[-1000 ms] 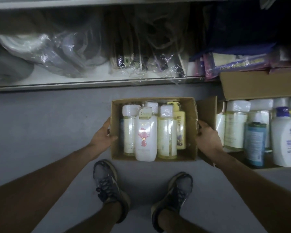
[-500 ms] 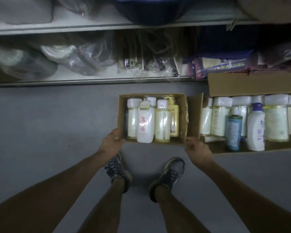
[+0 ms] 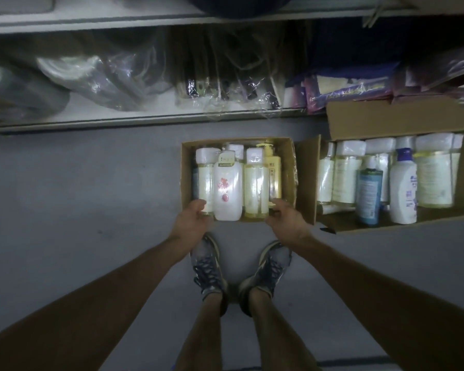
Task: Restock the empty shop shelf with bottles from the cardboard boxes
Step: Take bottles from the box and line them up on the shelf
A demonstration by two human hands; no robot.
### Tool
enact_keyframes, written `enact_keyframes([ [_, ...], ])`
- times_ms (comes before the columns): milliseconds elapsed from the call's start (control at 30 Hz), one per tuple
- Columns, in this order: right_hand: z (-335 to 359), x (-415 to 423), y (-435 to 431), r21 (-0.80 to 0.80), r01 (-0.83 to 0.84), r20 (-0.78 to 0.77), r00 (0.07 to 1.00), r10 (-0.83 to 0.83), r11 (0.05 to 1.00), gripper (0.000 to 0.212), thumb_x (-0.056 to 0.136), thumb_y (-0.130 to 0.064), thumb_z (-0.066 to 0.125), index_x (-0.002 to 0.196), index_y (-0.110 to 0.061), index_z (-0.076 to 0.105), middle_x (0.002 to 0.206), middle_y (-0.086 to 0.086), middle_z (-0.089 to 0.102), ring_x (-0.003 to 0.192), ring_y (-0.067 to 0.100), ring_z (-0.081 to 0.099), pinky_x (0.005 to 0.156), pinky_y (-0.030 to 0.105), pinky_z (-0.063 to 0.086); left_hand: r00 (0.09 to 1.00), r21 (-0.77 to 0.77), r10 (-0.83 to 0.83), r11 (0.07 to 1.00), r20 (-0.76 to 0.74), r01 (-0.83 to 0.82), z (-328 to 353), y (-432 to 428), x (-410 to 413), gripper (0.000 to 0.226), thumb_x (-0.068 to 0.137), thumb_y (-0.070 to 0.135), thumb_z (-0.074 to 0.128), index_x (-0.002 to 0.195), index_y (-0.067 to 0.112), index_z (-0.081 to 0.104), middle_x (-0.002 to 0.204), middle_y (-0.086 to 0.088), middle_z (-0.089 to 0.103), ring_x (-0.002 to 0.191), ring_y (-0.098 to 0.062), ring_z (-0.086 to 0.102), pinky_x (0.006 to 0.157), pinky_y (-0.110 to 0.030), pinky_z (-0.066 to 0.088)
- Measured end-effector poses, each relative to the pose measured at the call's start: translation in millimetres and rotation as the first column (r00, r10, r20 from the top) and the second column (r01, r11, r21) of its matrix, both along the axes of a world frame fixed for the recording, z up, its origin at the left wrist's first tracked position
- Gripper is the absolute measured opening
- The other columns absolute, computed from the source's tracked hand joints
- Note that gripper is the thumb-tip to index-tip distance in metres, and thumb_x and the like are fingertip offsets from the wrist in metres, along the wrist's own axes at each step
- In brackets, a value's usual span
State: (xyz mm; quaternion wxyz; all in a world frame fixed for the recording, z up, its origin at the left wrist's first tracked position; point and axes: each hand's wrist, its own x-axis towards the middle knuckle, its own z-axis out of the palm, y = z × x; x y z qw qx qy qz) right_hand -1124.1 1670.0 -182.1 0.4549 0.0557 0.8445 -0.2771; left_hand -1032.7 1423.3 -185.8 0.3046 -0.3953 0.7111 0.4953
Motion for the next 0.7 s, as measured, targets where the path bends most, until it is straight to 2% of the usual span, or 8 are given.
enact_keyframes([
  [100,-33.2,-15.4,-15.7,-0.012,0.039,0.013,0.999,-0.038,0.999,0.064,0.098,-0.03,0.072,0.155,-0.018,0.047,0.149,0.01,0.058,0.128,0.03,0.062,0.104,0.051,0.056,0.999,0.002,-0.013,1.0,-0.04,0.014,-33.8,1.3,-25.5,0.069,0.1,0.017,0.073,0.161,0.015,0.041,0.156,-0.009,0.051,0.137,-0.026,0.054,0.116,-0.039,0.046],
  [200,-63.8,-27.8,-28.1,0.012,0.122,0.007,0.992,-0.122,0.992,0.079,0.093,-0.031,0.077,0.161,-0.02,0.038,0.157,0.009,0.047,0.131,0.031,0.058,0.104,0.044,0.056,0.998,-0.017,-0.019,1.0,-0.066,0.018,-65.1,5.8,-46.4,0.076,0.095,0.022,0.08,0.16,0.018,0.041,0.155,-0.008,0.054,0.136,-0.028,0.057,0.112,-0.05,0.051],
  [300,-90.1,-36.0,-34.0,0.055,0.15,0.021,0.988,-0.152,0.987,0.096,0.089,-0.037,0.08,0.166,-0.019,0.026,0.162,0.01,0.039,0.137,0.036,0.053,0.105,0.047,0.055,0.998,-0.058,-0.029,0.998,-0.063,0.026,-89.2,15.9,-58.0,0.08,0.091,0.029,0.083,0.158,0.023,0.039,0.155,-0.008,0.048,0.133,-0.031,0.057,0.107,-0.051,0.054],
  [400,-108.1,-38.3,-37.0,0.101,0.181,0.034,0.982,-0.185,0.978,0.105,0.087,-0.046,0.083,0.167,-0.02,0.021,0.164,0.009,0.033,0.142,0.04,0.047,0.107,0.055,0.054,0.997,-0.174,-0.073,0.982,-0.032,0.066,-105.4,26.2,-61.6,0.104,0.083,0.044,0.088,0.165,0.026,0.026,0.16,-0.009,0.032,0.146,-0.035,0.04,0.116,-0.051,0.045],
  [467,-117.2,-38.8,-39.4,0.122,0.191,0.029,0.98,-0.196,0.974,0.107,0.084,-0.051,0.084,0.166,-0.019,0.023,0.163,0.009,0.032,0.143,0.039,0.045,0.106,0.056,0.054,0.996,-0.218,-0.083,0.973,-0.024,0.075,-112.6,31.1,-62.6,0.111,0.078,0.048,0.092,0.163,0.023,0.026,0.159,-0.011,0.031,0.147,-0.037,0.036,0.115,-0.05,0.04],
  [600,-130.6,-42.2,-43.7,0.145,0.265,0.032,0.962,-0.272,0.953,0.105,0.076,-0.053,0.09,0.157,-0.014,0.035,0.153,0.011,0.039,0.138,0.038,0.049,0.102,0.057,0.056,0.998,-0.266,-0.06,0.962,0.001,0.059,-120.6,35.4,-69.9,0.108,0.068,0.05,0.098,0.15,0.019,0.036,0.148,-0.009,0.04,0.139,-0.036,0.043,0.109,-0.048,0.044],
  [700,-134.7,-47.2,-46.8,0.202,0.257,0.032,0.963,-0.268,0.945,0.105,0.073,-0.054,0.091,0.153,-0.012,0.038,0.15,0.011,0.04,0.138,0.038,0.048,0.104,0.057,0.054,0.998,-0.263,-0.057,0.962,0.04,0.066,-120.8,36.3,-75.5,0.107,0.064,0.053,0.099,0.145,0.017,0.04,0.144,-0.008,0.04,0.138,-0.033,0.042,0.11,-0.048,0.046],
])
